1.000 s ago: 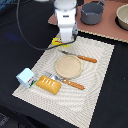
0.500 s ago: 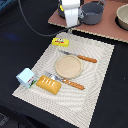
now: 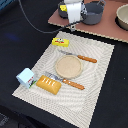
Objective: Interact with the objects in diverse but meaningful ways.
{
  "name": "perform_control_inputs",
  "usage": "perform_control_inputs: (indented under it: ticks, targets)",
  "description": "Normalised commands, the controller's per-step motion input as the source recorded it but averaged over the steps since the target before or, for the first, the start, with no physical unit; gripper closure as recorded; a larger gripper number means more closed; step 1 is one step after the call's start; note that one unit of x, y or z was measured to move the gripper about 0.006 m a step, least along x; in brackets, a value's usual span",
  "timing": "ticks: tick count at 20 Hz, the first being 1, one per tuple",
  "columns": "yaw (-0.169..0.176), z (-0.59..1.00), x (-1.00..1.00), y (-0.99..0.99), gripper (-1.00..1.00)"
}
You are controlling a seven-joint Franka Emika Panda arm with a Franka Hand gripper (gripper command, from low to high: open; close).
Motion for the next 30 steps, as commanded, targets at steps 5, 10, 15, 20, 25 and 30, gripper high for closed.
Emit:
perform_control_inputs:
  ticks: [5,10,15,20,25,30]
  targets:
    - [-0.053,0.22,0.56,-0.71,-1.00]
    - [-0.061,0.17,0.49,-0.77,-1.00]
    - [-0.055,0.12,0.50,-0.77,-1.00]
    - [-0.072,0.09,0.44,-0.76,-1.00]
    - [-0.038,0.00,0.38,-0.71,-1.00]
    - [-0.031,0.00,0.35,-0.68,-1.00]
